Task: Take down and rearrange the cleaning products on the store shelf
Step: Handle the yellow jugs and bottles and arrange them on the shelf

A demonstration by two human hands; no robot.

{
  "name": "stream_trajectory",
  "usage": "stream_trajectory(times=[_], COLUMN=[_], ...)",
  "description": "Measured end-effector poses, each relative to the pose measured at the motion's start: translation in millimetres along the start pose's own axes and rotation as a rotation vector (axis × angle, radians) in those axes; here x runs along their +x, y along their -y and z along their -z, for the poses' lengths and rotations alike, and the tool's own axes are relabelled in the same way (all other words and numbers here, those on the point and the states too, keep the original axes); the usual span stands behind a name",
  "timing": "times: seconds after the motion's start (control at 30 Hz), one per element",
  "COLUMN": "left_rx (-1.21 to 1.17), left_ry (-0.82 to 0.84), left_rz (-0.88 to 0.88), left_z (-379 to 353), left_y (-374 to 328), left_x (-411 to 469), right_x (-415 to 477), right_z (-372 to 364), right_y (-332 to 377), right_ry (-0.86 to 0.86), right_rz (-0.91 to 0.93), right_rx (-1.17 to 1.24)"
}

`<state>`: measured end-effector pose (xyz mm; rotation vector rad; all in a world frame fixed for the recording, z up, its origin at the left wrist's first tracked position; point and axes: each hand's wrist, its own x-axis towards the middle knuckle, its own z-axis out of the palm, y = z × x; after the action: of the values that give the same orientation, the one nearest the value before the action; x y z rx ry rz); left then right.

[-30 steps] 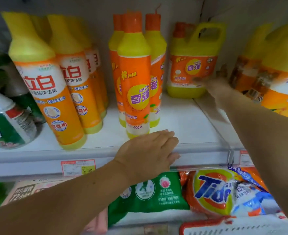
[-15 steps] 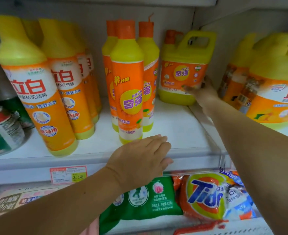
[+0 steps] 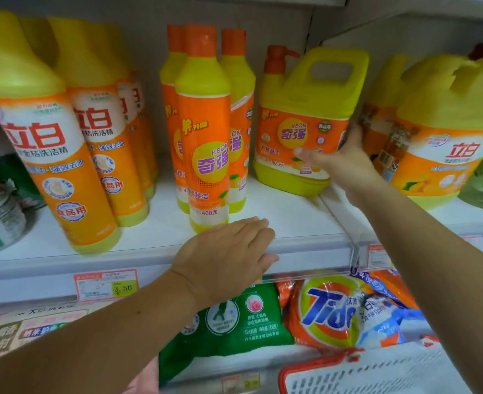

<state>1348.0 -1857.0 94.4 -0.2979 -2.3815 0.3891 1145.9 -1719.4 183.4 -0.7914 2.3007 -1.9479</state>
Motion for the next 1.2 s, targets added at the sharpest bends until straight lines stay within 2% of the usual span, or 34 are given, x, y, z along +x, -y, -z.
stream_trajectory(times=[0.07, 0.33, 0.47, 0.53, 0.6, 0.63, 0.73, 0.77, 0.87, 0.93, 1.03, 1.1, 1.2], left_rx=[0.008, -0.053, -0.168, -0.267, -0.501, -0.658, -1.405, -1.580, -1.870, -1.922, -1.842, -1.752, -1.755], left_ry=[-0.023, -0.071, 0.109, 0.282, 0.399, 0.397, 0.354, 0.366, 0.391, 0.370, 0.316, 0.279, 0.286], left_rz=[-0.009, 0.002, 0.122, 0.228, 0.377, 0.474, 0.708, 0.744, 0.861, 0.963, 1.064, 1.083, 1.121], left_z=[0.2, -2.8, 19.4, 39.1, 55.6, 66.6, 117.7, 130.8, 172.1, 186.1, 200.2, 207.2, 214.3], left_y=[-0.8, -0.6, -2.3, -6.2, -16.2, -24.0, -50.5, -57.9, -73.3, -76.2, -81.3, -87.1, -88.4], left_x=[0.0, -1.5, 9.7, 15.0, 15.9, 15.9, 12.7, 6.5, -18.9, -39.1, -65.2, -80.6, -97.6], right_x=[-3.7, -66.2, -119.9, -148.9, -178.4, -193.2, -232.4, -244.6, -275.4, -289.9, -303.4, -311.5, -319.3], right_z=[-6.8, 22.3, 50.9, 67.4, 81.4, 86.9, 91.5, 89.1, 78.4, 69.7, 58.6, 53.6, 53.3], right_y=[4.9, 16.6, 41.8, 67.7, 91.3, 100.4, 110.7, 110.9, 114.0, 115.0, 114.5, 115.4, 118.9], right_ry=[-0.057, -0.074, -0.141, -0.128, -0.074, -0.045, 0.021, 0.053, 0.163, 0.171, 0.062, 0.071, 0.092], right_rz=[0.038, 0.150, 0.202, 0.209, 0.194, 0.181, 0.111, 0.079, -0.010, -0.044, -0.041, -0.034, -0.003], right_rx=[-0.034, -0.125, -0.107, -0.106, -0.085, -0.050, 0.098, 0.142, 0.194, 0.166, -0.020, -0.022, 0.003])
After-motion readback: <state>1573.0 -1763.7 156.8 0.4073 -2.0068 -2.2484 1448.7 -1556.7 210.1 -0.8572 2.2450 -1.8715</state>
